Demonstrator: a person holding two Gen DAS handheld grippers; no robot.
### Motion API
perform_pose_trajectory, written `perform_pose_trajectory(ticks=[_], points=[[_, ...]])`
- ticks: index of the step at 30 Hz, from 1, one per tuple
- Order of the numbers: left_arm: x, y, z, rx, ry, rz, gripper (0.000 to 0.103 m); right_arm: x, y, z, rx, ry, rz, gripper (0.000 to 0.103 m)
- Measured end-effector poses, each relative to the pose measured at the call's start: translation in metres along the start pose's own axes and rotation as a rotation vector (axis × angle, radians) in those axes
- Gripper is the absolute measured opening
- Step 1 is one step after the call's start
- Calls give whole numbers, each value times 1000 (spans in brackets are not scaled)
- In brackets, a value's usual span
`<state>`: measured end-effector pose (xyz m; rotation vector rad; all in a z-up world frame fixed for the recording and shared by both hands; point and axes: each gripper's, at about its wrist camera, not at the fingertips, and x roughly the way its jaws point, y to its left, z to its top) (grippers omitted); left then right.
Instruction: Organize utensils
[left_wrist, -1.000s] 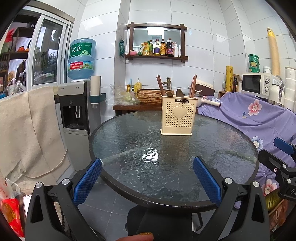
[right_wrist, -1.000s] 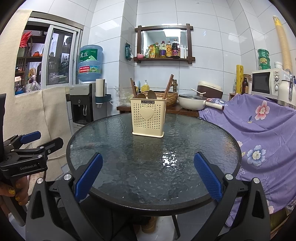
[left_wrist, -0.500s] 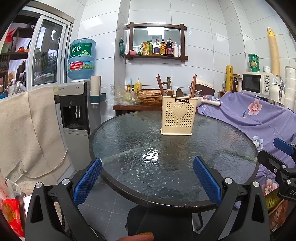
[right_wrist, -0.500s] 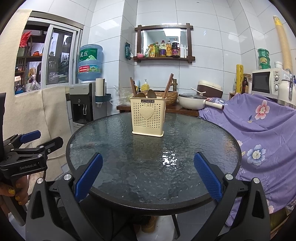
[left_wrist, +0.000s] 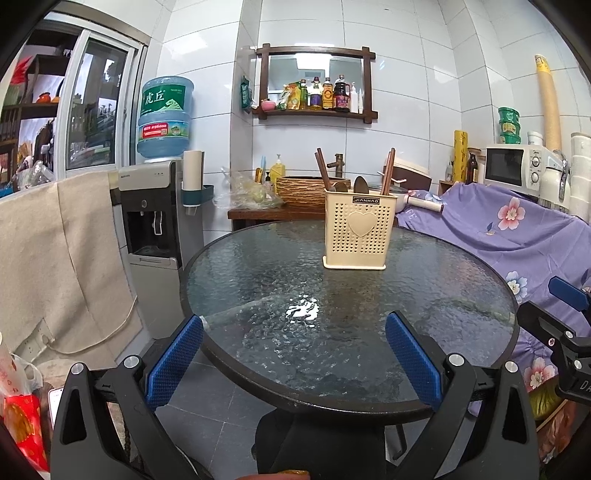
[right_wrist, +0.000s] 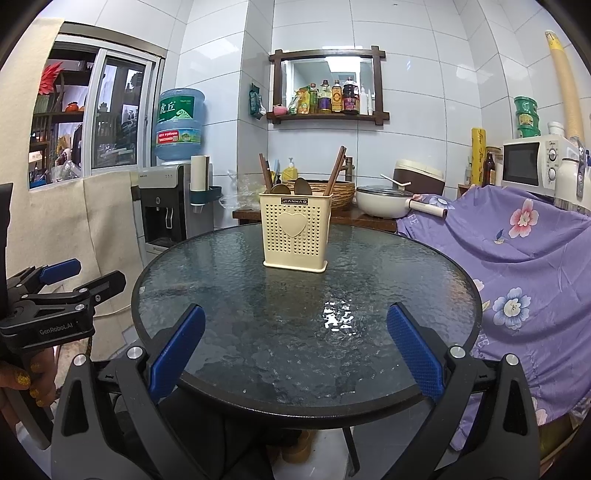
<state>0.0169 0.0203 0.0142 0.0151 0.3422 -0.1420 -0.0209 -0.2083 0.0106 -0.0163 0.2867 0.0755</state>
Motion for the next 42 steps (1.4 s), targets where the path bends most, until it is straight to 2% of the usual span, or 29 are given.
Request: perform_pose_trajectory(ticks=[35,42], points=[[0,1,-2,-5,-11,-10,97,0,-2,1,0,6,-1,97],[1,2,-3,2,-5,9,97,0,-3,1,1,6,-1,97]])
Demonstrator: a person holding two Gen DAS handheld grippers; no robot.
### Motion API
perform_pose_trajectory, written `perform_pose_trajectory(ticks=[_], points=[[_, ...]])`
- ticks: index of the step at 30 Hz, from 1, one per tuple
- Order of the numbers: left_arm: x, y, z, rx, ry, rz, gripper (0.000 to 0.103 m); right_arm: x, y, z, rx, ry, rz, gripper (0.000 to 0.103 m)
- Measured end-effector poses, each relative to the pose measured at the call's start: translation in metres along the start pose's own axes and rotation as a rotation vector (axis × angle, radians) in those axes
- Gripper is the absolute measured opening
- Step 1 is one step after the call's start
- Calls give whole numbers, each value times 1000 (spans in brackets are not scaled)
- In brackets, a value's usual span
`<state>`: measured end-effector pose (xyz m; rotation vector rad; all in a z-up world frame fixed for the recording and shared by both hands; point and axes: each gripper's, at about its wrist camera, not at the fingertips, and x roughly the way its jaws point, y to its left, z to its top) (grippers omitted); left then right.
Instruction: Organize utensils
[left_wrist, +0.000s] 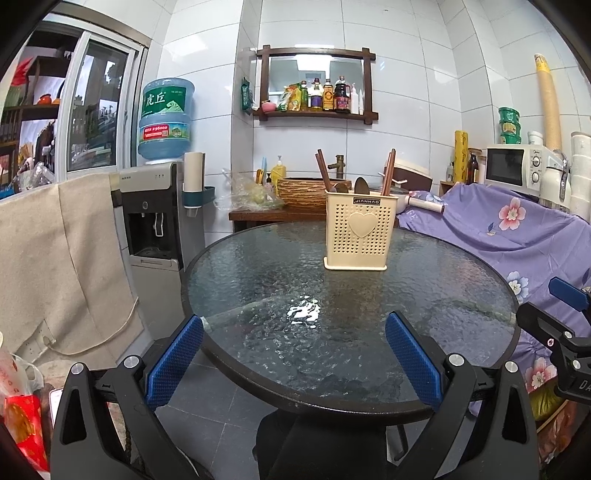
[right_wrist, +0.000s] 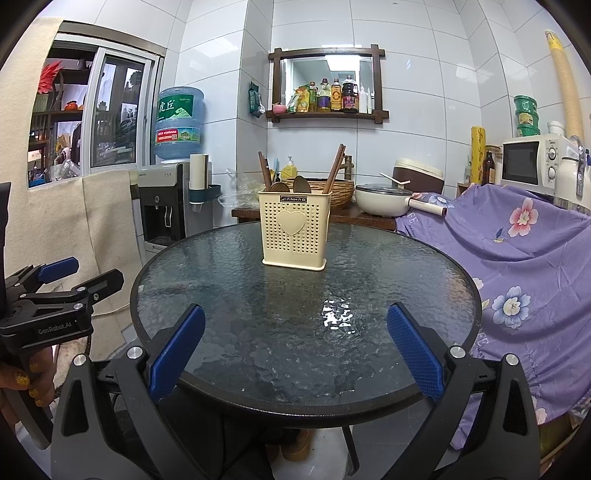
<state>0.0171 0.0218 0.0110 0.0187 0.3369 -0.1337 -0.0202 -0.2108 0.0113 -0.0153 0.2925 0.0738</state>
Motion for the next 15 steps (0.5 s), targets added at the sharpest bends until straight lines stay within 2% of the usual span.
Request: perform_pose_trajectory(ticks=[15], points=[[1,1,0,5,3,-8,97,1,1,-1,2,3,0,97]])
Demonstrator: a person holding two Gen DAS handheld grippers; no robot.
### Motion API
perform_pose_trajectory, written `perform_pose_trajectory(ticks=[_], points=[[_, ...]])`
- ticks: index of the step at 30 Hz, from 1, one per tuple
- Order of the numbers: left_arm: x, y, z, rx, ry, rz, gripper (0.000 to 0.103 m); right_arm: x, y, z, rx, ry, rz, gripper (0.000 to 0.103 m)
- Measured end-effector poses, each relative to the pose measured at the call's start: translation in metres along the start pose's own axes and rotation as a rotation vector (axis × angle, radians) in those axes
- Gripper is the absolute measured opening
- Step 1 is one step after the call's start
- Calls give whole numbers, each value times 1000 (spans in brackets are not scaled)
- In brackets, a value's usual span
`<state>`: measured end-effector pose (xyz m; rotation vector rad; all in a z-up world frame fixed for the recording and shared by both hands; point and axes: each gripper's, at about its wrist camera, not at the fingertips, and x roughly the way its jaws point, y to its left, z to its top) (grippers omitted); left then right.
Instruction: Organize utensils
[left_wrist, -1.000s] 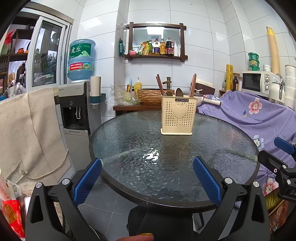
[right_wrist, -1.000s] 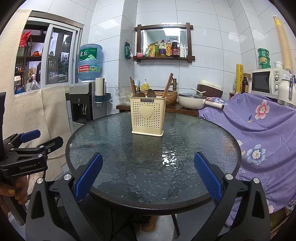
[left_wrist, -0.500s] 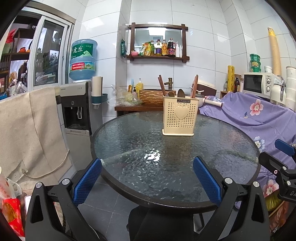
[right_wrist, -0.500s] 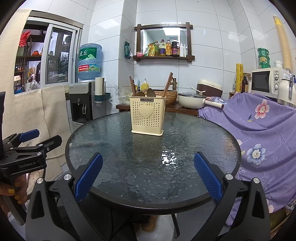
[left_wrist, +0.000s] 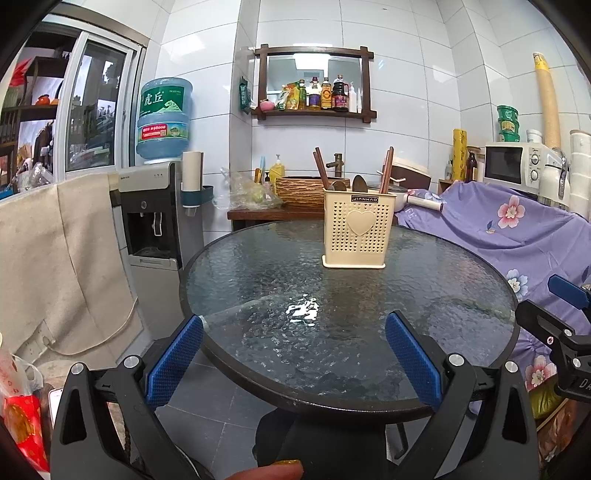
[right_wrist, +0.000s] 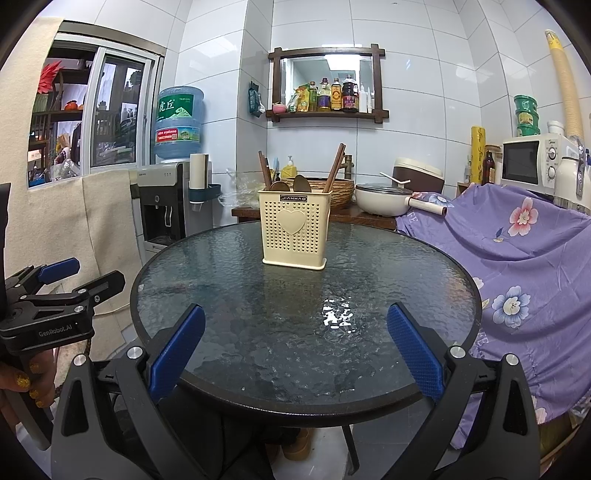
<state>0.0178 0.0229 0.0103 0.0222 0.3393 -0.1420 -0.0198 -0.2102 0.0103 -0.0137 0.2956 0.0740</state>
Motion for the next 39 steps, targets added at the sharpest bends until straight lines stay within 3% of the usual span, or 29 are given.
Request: perform_pose_trajectory(ticks=[39], points=[[0,2,-1,-16,3,0,97,0,2,-2,2,6,-4,97]])
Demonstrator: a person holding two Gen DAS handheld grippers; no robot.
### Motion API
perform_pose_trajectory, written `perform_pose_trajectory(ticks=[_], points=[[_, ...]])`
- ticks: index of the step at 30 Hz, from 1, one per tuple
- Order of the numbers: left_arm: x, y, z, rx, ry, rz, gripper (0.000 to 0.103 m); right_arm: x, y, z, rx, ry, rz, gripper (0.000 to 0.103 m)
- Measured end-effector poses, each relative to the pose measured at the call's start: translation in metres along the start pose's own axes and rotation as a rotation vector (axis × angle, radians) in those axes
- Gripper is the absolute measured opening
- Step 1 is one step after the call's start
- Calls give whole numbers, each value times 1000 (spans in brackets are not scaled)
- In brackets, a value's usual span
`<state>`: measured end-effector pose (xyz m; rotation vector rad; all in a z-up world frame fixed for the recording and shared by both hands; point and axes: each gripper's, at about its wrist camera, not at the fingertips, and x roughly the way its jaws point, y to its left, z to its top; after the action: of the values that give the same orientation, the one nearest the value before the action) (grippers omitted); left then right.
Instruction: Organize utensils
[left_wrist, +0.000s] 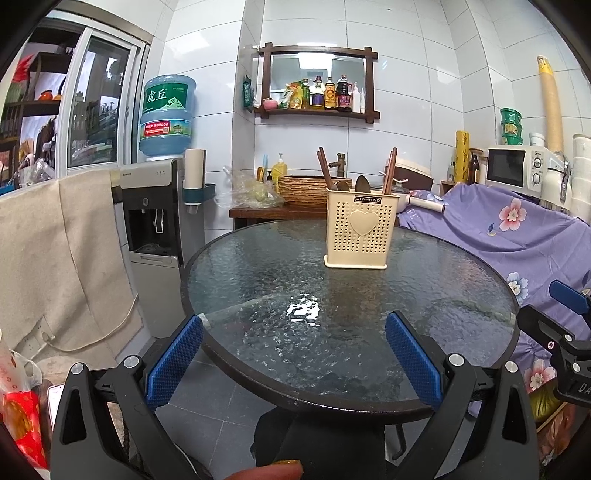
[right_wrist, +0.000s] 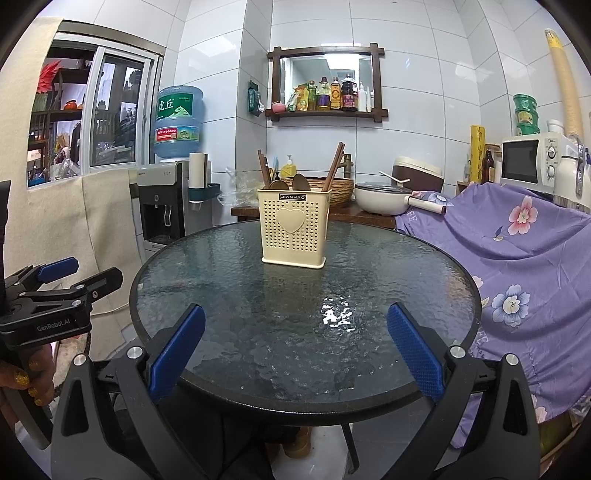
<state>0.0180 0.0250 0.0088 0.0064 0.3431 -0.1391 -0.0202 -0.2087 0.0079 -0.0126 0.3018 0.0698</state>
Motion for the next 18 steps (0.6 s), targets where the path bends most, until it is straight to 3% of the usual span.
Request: perform_pose_trajectory(ticks=[18], points=[[-1,-1,1,10,-4,-2,97,0,-1,0,2,-2,2,97]])
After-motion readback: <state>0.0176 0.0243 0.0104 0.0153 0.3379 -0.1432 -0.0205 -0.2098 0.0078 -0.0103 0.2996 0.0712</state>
